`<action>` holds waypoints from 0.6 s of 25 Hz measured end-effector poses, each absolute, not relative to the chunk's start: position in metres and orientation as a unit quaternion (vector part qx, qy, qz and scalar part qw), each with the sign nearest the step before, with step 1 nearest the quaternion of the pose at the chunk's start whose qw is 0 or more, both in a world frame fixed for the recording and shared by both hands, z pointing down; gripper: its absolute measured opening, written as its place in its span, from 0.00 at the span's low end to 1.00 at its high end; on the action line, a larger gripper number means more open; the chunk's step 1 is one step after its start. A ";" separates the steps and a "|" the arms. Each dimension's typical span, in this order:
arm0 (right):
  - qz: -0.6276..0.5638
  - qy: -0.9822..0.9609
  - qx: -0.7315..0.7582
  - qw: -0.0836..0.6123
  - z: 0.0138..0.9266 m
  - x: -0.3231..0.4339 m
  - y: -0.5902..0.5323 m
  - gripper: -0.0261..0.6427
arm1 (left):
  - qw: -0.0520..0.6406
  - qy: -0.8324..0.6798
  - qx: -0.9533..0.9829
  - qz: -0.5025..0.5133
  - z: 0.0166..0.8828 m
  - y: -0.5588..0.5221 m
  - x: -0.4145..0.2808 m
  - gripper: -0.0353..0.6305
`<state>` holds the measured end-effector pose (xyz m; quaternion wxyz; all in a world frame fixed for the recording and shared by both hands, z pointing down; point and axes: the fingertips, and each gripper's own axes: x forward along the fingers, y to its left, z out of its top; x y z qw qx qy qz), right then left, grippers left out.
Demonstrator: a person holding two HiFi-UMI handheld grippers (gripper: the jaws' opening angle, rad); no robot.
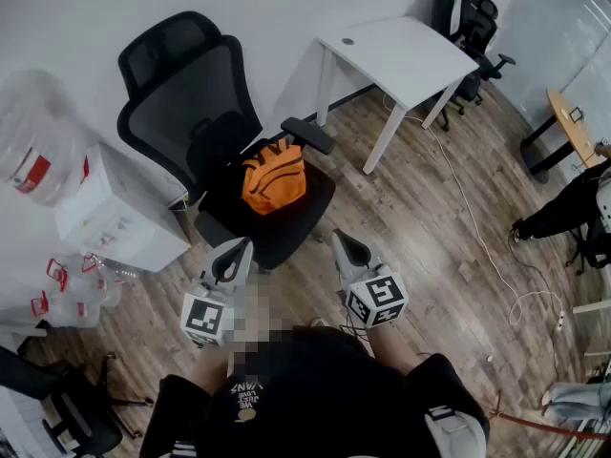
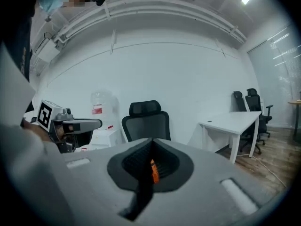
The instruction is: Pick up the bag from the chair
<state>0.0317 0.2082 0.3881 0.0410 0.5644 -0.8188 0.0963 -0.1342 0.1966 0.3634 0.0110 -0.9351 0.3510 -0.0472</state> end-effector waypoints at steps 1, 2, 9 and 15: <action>0.097 -0.819 0.564 0.041 0.388 0.031 0.209 0.03 | 0.009 0.350 -0.936 -0.049 0.364 0.197 -0.134 0.06; 0.097 -0.819 0.564 0.040 0.388 0.031 0.210 0.03 | 0.008 0.348 -0.936 -0.051 0.365 0.198 -0.134 0.06; 0.086 -0.817 0.570 0.018 0.379 0.025 0.213 0.04 | 0.010 0.338 -0.940 -0.046 0.363 0.201 -0.137 0.06; 0.085 -0.806 0.585 0.013 0.381 0.018 0.212 0.04 | 0.016 0.325 -0.944 -0.046 0.365 0.198 -0.146 0.06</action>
